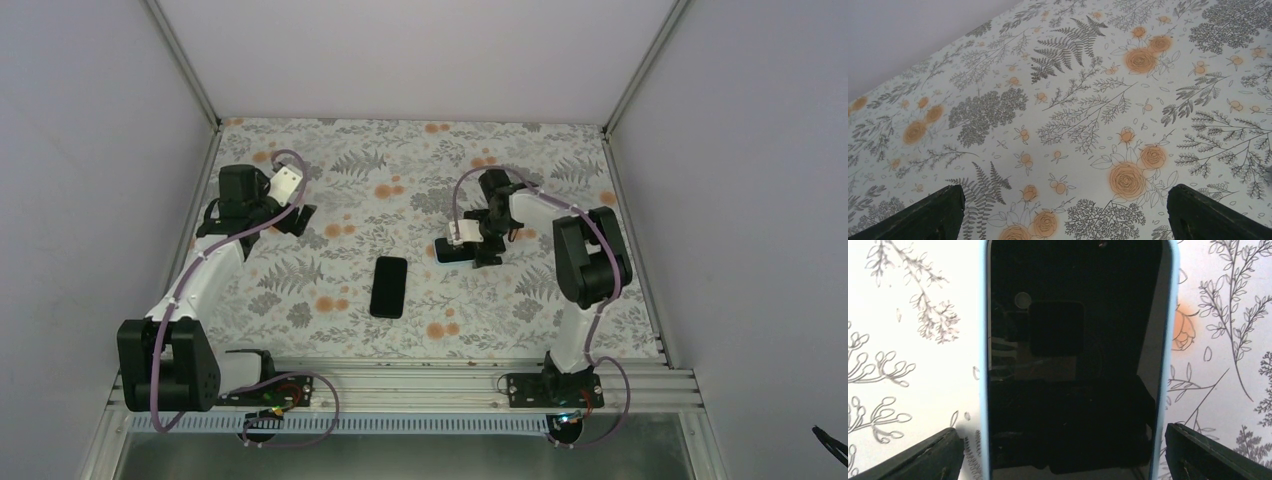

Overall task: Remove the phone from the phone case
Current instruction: Pick up the phone at the center of the board, then remove the phone case from the phone.

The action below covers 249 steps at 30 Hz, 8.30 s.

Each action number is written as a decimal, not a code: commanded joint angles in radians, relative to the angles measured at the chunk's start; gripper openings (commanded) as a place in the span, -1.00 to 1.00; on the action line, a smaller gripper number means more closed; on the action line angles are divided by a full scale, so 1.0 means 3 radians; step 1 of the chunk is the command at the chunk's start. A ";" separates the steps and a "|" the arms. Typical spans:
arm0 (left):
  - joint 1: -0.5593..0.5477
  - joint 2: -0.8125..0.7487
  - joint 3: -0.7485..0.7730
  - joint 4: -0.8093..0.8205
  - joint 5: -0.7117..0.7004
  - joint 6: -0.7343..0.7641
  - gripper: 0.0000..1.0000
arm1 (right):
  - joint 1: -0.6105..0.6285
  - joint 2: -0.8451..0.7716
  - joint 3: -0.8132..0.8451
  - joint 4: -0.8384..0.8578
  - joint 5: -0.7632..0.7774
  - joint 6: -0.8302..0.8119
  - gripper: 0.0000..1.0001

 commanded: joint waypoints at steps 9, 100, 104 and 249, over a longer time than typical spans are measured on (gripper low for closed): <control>0.0003 -0.0127 -0.0103 0.0002 0.0045 0.0099 1.00 | -0.0012 0.0613 0.0688 -0.0637 0.0049 0.0030 0.99; -0.0814 0.2754 0.3313 -0.3237 0.3068 0.0506 -0.95 | 0.1220 -0.0583 0.0470 0.1369 0.0618 0.1116 0.55; -0.0823 0.2696 0.3483 -0.3541 0.2760 0.0808 -0.95 | 0.1170 -0.0677 0.0522 0.0768 0.0429 0.1107 0.99; -0.2415 0.0129 0.1434 -0.2063 -0.0540 0.0708 -0.95 | 0.0467 -0.0277 0.1276 -0.0254 -0.0507 0.1066 0.63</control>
